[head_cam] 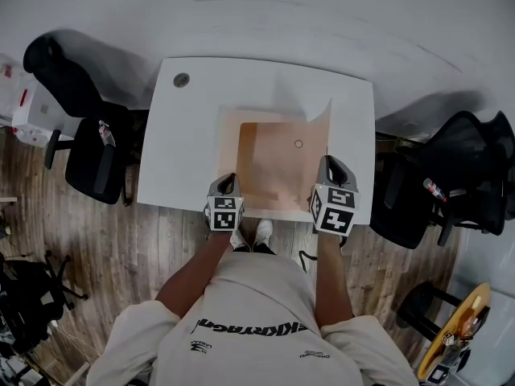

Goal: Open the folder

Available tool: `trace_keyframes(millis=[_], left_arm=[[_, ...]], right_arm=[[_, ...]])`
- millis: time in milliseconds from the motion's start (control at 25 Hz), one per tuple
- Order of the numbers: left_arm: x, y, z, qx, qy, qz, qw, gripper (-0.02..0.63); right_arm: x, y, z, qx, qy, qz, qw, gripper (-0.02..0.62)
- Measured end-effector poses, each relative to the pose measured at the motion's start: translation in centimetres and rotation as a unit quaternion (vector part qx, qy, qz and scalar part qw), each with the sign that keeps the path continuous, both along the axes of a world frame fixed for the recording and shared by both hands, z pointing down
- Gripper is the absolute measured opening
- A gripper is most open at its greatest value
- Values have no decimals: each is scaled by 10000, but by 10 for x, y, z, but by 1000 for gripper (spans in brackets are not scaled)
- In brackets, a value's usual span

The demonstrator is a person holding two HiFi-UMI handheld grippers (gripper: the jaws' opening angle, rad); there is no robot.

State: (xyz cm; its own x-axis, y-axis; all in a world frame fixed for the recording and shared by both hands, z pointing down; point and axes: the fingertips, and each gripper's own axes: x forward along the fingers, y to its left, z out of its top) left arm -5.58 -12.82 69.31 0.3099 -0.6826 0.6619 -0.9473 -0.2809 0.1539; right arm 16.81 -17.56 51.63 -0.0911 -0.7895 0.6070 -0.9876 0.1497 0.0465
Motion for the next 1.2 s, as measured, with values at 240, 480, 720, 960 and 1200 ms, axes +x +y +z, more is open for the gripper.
trace_keyframes(millis=[240,480,720,960,1200], left_arm=[[2,-1,0,-16,-40,96,9999,-5],[3,0,1,-45,-60,136,9999,-3],[1,1,2,-47,-25,143,9999,-3],[1,0,1,-84,2,135,9999,-3],[2,1,1,-91,23,173,9998,-3]], right_arm=[[17,-1,2,-26,13,70,10000,20],[31,1,4,-92,54,51,9999,20],[44,3,8,-234,98,-31,9997,18],[59,6,11,-348,222,21,9991,18],[72,5,16,-498,362,-28,9981,21]])
